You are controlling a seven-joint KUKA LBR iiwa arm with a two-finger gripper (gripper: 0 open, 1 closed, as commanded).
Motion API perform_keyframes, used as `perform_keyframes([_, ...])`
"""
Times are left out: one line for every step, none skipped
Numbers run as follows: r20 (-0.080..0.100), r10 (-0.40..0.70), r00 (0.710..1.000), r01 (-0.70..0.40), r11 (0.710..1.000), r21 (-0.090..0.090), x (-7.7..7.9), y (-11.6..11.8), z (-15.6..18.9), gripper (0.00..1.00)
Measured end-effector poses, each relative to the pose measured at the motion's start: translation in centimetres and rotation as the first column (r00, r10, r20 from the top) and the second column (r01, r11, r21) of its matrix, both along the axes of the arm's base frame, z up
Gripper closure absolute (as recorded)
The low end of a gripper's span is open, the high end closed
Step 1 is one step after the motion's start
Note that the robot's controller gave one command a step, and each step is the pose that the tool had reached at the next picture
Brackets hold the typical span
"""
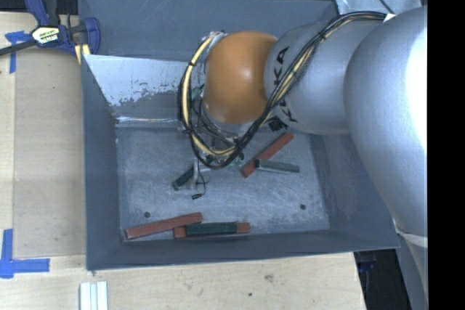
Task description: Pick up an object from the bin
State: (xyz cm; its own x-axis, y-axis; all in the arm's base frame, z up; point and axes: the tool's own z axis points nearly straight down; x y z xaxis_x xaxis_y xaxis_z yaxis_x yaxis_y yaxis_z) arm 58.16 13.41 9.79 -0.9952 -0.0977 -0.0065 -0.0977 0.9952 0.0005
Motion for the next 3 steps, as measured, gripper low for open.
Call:
perform_keyframes([-0.011, 0.049, 0.999, -0.049, 0.999, -0.002, -0.7, -0.3, -0.8, 0.00])
perform_keyframes([0.002, 0.062, 0.998, -0.062, 0.998, 0.000, -0.5, -0.2, 2.8, 0.00])
perform_keyframes([-0.008, 0.145, 0.989, -0.145, 0.989, -0.001, -1.5, 0.3, -3.1, 0.00])
